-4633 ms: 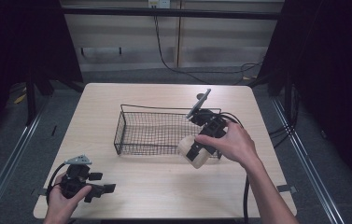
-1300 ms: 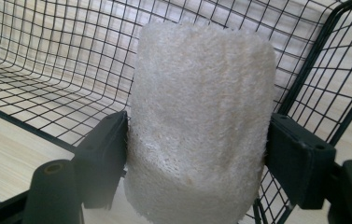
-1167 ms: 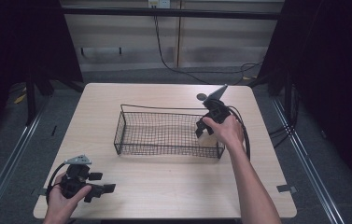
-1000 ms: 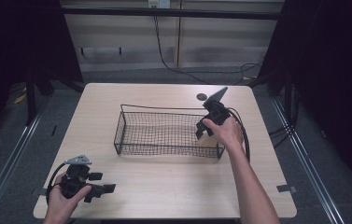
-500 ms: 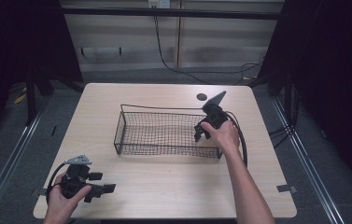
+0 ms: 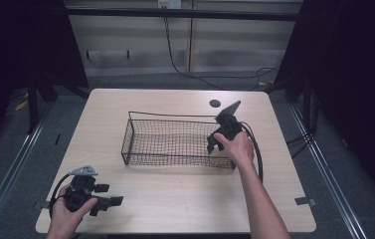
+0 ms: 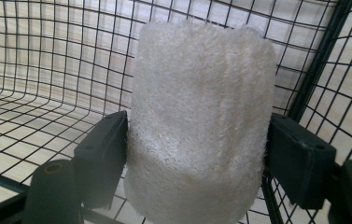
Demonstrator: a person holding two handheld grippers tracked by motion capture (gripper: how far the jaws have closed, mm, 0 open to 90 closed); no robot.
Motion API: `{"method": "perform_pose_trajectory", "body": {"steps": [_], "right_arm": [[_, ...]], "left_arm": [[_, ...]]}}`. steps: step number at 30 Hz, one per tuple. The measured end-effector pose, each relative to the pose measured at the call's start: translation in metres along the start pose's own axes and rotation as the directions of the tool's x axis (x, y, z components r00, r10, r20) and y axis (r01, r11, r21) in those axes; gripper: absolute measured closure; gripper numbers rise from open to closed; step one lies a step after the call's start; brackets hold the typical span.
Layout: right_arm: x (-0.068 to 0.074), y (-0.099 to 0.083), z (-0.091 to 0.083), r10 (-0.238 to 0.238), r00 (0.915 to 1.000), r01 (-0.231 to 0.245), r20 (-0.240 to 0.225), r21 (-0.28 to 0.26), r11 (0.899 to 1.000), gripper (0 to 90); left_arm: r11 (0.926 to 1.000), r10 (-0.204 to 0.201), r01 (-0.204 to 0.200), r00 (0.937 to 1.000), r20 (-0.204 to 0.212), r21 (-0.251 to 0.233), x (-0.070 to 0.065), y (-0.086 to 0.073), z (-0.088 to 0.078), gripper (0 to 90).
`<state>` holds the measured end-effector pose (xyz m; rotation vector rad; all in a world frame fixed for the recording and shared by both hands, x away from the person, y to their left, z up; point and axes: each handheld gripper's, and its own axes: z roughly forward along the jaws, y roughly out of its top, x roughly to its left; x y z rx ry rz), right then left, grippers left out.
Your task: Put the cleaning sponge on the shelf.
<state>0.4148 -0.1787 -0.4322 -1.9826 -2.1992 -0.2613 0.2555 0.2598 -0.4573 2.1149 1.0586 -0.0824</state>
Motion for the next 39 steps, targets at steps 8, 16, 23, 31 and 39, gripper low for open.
{"method": "perform_pose_trajectory", "body": {"steps": [8, 16, 23, 31, 39], "right_arm": [[0.003, 0.001, 0.005, -0.012, 0.9996, 0.012, 0.024, 0.009, 1.000, 25.3], [0.006, 0.002, 0.011, -0.015, 0.9985, 0.014, 0.052, 0.036, 0.999, 23.5], [0.003, 0.003, 0.009, -0.004, 0.9996, 0.003, 0.027, 0.031, 1.000, 20.8], [0.000, 0.000, 0.003, -0.017, 0.9998, 0.017, 0.009, 0.019, 1.000, 17.0], [-0.002, -0.004, -0.005, -0.037, 0.9991, 0.037, -0.019, 0.000, 0.999, 15.6]], "left_arm": [[1.0000, -0.003, 0.003, 1.0000, 0.001, 0.000, 0.000, 0.000, 0.000, 18.6], [1.0000, 0.000, 0.000, 1.0000, 0.001, 0.001, 0.000, 0.000, 0.000, 18.6], [1.0000, 0.000, 0.000, 1.0000, 0.000, 0.001, 0.000, 0.000, 0.000, 18.6], [1.0000, 0.000, 0.000, 1.0000, 0.001, 0.001, 0.000, 0.000, 0.000, 18.6], [1.0000, 0.001, -0.001, 1.0000, 0.000, 0.004, 0.000, 0.000, 0.000, 18.6]]}}
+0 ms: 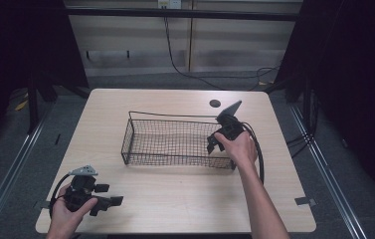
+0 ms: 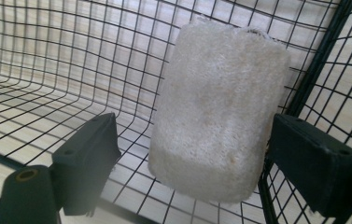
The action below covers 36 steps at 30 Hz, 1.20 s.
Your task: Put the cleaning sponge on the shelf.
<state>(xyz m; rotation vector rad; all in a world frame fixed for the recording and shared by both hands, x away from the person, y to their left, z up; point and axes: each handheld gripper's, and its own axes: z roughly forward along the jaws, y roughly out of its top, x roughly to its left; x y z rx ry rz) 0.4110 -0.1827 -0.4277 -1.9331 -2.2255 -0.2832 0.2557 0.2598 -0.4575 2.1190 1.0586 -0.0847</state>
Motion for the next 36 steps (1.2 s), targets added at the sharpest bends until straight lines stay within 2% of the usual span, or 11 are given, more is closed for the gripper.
{"method": "perform_pose_trajectory", "body": {"steps": [6, 8, 13, 19, 22, 26, 32, 36], "right_arm": [[0.000, -0.003, -0.006, -0.014, 0.9996, 0.013, -0.025, -0.014, 1.000, 15.6], [0.002, -0.004, -0.012, -0.038, 0.9993, 0.037, -0.009, -0.011, 0.999, 15.6], [0.005, -0.007, -0.022, -0.060, 0.9980, 0.059, -0.021, -0.025, 0.998, 15.6], [0.005, -0.012, -0.028, -0.094, 0.9940, 0.092, -0.056, -0.035, 0.995, 16.5], [0.005, -0.015, -0.031, -0.121, 0.9890, 0.118, -0.086, -0.036, 0.992, 17.4], [0.007, -0.018, -0.032, -0.143, 0.9847, 0.139, -0.100, -0.048, 0.989, 18.6], [0.011, -0.026, -0.034, -0.180, 0.9779, 0.174, -0.106, -0.064, 0.983, 21.8], [0.014, -0.032, -0.035, -0.216, 0.9701, 0.208, -0.112, -0.074, 0.975, 22.1]], "left_arm": [[1.0000, -0.002, 0.002, 1.0000, -0.001, -0.002, 0.000, 0.000, 0.000, 18.6], [1.0000, 0.000, 0.000, 1.0000, 0.000, -0.001, 0.000, 0.000, 0.000, 18.6], [1.0000, -0.003, 0.003, 1.0000, 0.000, -0.003, 0.000, 0.000, 0.000, 18.6], [1.0000, 0.000, 0.000, 1.0000, -0.001, 0.001, 0.000, 0.000, 0.000, 18.6], [1.0000, 0.000, 0.000, 1.0000, -0.001, 0.001, 0.000, 0.000, 0.000, 18.6], [1.0000, 0.000, 0.000, 1.0000, -0.002, 0.001, 0.000, 0.000, 0.000, 18.6], [1.0000, -0.002, 0.002, 1.0000, -0.003, 0.000, 0.000, 0.000, 0.001, 18.6], [1.0000, -0.002, 0.002, 1.0000, -0.003, 0.000, 0.000, 0.000, 0.001, 18.6]]}}
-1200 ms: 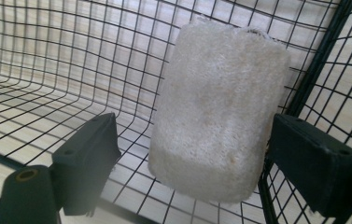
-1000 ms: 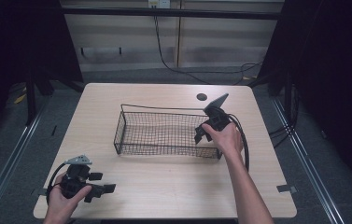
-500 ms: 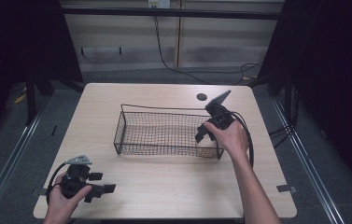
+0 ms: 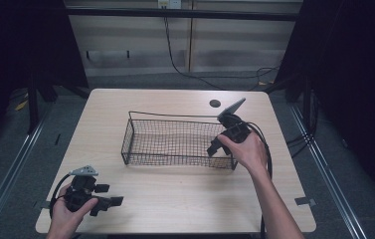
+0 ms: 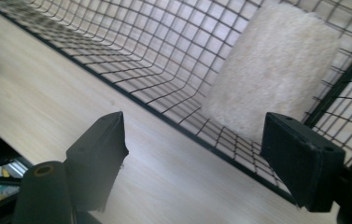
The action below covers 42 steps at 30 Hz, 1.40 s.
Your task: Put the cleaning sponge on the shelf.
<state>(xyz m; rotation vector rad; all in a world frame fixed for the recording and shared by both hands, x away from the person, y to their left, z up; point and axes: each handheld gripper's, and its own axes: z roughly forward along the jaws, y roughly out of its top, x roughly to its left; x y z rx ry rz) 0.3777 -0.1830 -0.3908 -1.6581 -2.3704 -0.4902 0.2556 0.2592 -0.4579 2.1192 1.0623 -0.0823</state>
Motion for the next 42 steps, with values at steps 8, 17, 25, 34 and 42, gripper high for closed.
{"method": "perform_pose_trajectory", "body": {"steps": [8, 17, 25, 34, 42], "right_arm": [[0.002, -0.017, -0.008, -0.043, 0.9990, 0.043, -0.011, -0.057, 0.997, 23.1], [0.000, -0.035, -0.016, -0.078, 0.9966, 0.075, -0.026, -0.109, 0.991, 23.1], [0.004, -0.053, -0.019, -0.110, 0.9937, 0.107, -0.019, -0.131, 0.986, 23.5], [0.004, -0.073, -0.014, -0.114, 0.9928, 0.107, -0.037, -0.152, 0.983, 25.4], [-0.002, -0.095, 0.001, -0.111, 0.9937, 0.107, -0.014, -0.170, 0.980, 26.7]], "left_arm": [[1.0000, 0.001, -0.001, 1.0000, -0.001, 0.004, 0.000, 0.000, 0.000, 18.6], [1.0000, 0.000, 0.000, 1.0000, -0.001, 0.003, 0.000, 0.000, 0.000, 18.6], [1.0000, -0.002, 0.002, 1.0000, -0.002, 0.005, 0.000, 0.000, 0.000, 18.6], [1.0000, -0.003, 0.003, 1.0000, -0.002, 0.006, 0.000, 0.000, 0.001, 18.6], [1.0000, -0.004, 0.004, 1.0000, -0.004, 0.004, 0.000, 0.000, 0.001, 18.6]]}}
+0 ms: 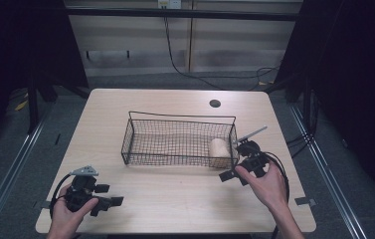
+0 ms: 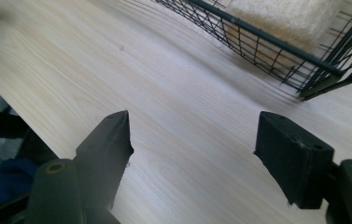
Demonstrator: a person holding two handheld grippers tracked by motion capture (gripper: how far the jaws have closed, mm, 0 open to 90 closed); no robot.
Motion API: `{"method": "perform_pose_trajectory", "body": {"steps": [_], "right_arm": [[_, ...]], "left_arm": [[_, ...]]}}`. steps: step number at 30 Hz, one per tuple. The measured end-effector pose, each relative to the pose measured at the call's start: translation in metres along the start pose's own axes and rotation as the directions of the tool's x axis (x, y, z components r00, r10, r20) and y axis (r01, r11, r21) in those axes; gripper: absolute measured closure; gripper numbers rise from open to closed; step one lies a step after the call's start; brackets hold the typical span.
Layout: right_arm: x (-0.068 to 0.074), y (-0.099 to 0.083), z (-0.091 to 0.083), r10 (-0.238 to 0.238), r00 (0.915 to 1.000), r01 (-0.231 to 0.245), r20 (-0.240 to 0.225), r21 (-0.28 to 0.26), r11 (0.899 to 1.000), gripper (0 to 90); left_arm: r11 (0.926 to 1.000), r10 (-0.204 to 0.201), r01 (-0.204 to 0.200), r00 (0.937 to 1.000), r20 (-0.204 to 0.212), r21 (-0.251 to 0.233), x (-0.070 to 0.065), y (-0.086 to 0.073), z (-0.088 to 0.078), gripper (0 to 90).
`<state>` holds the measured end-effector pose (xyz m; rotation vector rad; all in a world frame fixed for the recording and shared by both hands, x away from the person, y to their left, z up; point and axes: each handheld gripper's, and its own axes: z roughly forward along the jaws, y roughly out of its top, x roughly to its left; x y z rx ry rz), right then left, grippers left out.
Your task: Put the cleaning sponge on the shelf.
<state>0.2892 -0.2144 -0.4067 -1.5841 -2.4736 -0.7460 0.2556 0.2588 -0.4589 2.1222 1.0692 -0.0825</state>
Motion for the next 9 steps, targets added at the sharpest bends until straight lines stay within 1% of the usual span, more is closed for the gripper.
{"method": "perform_pose_trajectory", "body": {"steps": [1, 2, 3, 5, 6, 7, 8, 9], "right_arm": [[0.000, 0.000, 0.000, 0.000, 1.0000, 0.000, 0.000, 0.000, 1.000, 26.7], [-0.001, -0.003, 0.001, 0.001, 0.9999, -0.001, -0.015, -0.014, 1.000, 26.7], [-0.002, -0.006, 0.003, 0.006, 0.9999, -0.006, -0.011, -0.014, 1.000, 26.7], [-0.003, -0.012, 0.007, -0.004, 0.9999, 0.005, 0.015, -0.013, 1.000, 26.8], [-0.004, -0.016, 0.009, 0.000, 0.9999, 0.001, 0.015, -0.031, 1.000, 27.2], [-0.006, -0.019, 0.010, 0.002, 0.9998, -0.001, 0.020, -0.038, 0.999, 29.4], [-0.008, -0.022, 0.012, 0.007, 0.9994, -0.006, 0.035, -0.036, 0.999, 32.4], [-0.010, -0.024, 0.015, 0.018, 0.9986, -0.017, 0.050, -0.029, 0.999, 32.3]], "left_arm": [[1.0000, 0.000, 0.000, 1.0000, 0.000, 0.000, 0.000, 0.000, 0.000, 18.6], [1.0000, -0.001, 0.001, 1.0000, -0.001, 0.000, 0.000, 0.000, 0.000, 18.6], [1.0000, -0.001, 0.001, 1.0000, -0.001, -0.001, 0.000, 0.000, 0.000, 18.6], [1.0000, -0.002, 0.002, 1.0000, -0.001, -0.004, 0.000, 0.000, -0.001, 18.6], [1.0000, 0.000, 0.000, 1.0000, -0.002, -0.003, 0.001, 0.000, -0.001, 18.6], [1.0000, 0.000, 0.000, 1.0000, -0.003, -0.003, 0.001, 0.000, -0.001, 18.6], [1.0000, -0.003, 0.003, 1.0000, -0.004, -0.003, 0.000, 0.000, -0.001, 18.6], [1.0000, -0.002, 0.002, 1.0000, -0.003, 0.001, 0.000, 0.000, -0.001, 18.6]]}}
